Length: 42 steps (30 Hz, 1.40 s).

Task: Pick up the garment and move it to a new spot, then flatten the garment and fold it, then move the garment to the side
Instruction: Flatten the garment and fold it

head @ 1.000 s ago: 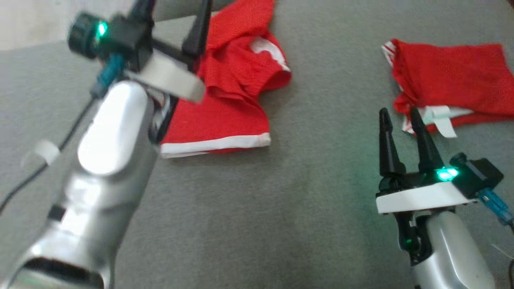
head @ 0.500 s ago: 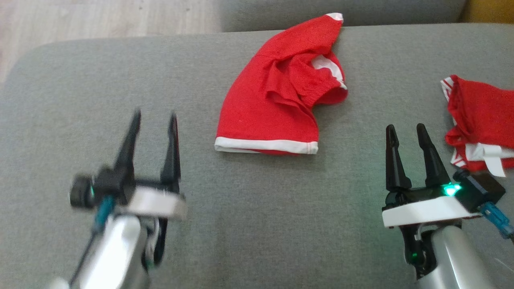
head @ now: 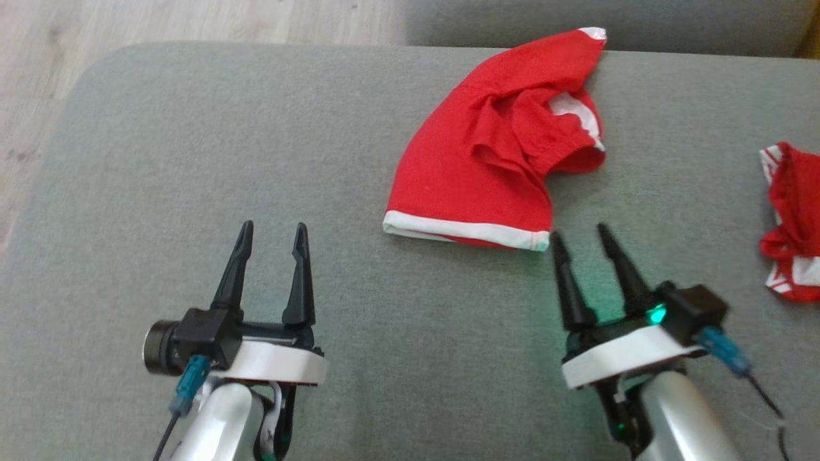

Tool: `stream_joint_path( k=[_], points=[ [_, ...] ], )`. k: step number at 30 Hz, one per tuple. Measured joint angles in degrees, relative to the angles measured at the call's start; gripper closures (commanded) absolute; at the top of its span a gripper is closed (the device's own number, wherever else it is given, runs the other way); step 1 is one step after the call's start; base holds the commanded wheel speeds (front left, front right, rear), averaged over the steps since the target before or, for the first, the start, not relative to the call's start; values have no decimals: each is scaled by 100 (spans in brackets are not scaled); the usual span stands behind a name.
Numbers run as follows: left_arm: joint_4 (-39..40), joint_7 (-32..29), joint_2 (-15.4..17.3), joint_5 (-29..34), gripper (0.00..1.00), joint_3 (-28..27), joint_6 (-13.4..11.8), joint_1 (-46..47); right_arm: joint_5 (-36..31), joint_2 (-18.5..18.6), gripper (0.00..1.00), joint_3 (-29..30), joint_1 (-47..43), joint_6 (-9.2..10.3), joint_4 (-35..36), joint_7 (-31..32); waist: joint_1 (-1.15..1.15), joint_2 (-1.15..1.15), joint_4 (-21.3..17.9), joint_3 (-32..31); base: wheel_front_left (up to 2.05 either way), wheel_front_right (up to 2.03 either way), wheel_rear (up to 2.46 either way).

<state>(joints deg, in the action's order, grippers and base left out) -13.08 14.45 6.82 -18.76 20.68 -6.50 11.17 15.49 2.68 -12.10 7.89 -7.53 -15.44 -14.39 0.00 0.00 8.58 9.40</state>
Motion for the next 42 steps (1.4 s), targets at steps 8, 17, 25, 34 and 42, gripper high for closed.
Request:
stream_joint_path(
  k=[8, 17, 25, 34, 42],
  points=[
    [-81, 0, -115, 118, 0, -10, 105, 12, 93, 11, 0, -232, 634, 0, -1191, 241, 1, 0, 220, 202, 0, 0, 0],
    [-158, 0, -208, 202, 0, -56, 198, 38, 474, 21, 0, -531, 855, 0, -1746, 216, 1, 0, 311, 338, 0, 0, 0],
    [-153, 0, -269, 320, 0, -182, 248, 74, 573, 29, 0, -808, 1148, 0, -1974, 120, 1, 0, 326, 348, 0, 0, 0],
    [-230, 0, -325, 369, 0, -234, 298, 71, 580, 32, 100, -708, 1148, 0, -1712, 18, 1, 0, 265, 194, 0, 0, 0],
    [-276, 0, -357, 370, 0, -260, 304, 43, 492, 35, 100, -315, 1129, 0, -1228, 7, 0, 0, 230, -26, 0, 0, 0]
  ],
)
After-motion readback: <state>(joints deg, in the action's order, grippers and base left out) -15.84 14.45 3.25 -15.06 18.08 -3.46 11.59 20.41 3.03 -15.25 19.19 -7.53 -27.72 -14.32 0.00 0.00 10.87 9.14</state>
